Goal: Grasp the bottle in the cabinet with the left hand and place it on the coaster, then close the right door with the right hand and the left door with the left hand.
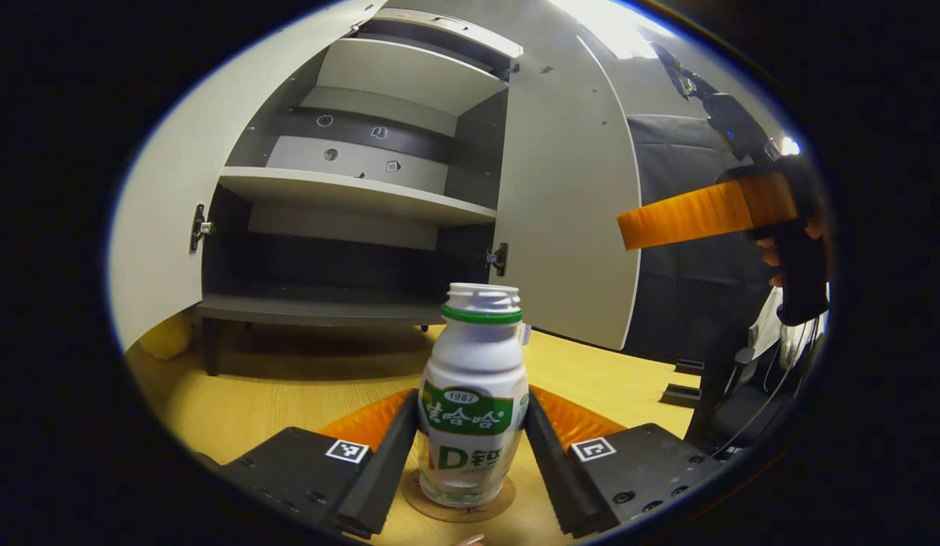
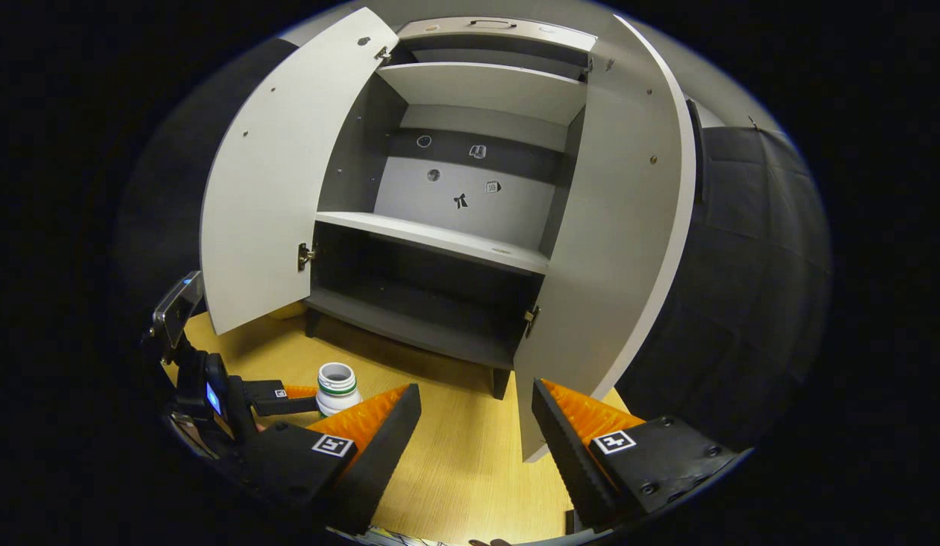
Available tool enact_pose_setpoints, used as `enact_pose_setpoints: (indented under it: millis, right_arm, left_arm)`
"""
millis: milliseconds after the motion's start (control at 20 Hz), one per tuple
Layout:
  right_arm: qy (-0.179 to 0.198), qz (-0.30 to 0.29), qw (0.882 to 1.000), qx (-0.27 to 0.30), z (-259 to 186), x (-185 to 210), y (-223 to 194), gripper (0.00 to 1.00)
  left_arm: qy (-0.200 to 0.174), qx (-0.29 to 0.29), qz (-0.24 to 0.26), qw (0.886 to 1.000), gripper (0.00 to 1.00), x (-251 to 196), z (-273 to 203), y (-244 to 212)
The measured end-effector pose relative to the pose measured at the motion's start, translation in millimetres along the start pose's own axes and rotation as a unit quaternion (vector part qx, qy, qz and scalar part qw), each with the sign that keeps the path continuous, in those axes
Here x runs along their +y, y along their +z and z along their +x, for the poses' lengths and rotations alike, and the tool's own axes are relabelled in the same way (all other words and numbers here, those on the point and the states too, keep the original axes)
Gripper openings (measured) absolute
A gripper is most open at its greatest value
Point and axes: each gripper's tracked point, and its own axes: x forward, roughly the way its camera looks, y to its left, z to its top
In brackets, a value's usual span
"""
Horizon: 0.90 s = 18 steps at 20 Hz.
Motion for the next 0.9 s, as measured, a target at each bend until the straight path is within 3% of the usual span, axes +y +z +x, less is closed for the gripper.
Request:
enact_pose_setpoints:
  millis: [200,450,650,900]
  right_arm:
    - [-0.002,0.000,1.000,-0.003,1,-3,4,0.98]
    - [-0.003,0.007,1.000,-0.009,1,-1,15,0.98]
    - [-0.009,0.001,0.999,-0.034,-1,-8,49,0.99]
    - [-0.040,0.015,0.993,-0.110,-22,-35,138,0.98]
  left_arm:
    - [-0.009,0.018,-0.030,0.999,0.86,0,2,-7]
    - [-0.018,0.025,0.004,1.000,0.95,-2,3,9]
    - [-0.029,0.005,0.009,1.000,0.95,-8,10,54]
    - [-0.045,-0.032,0.030,0.998,0.95,-18,13,160]
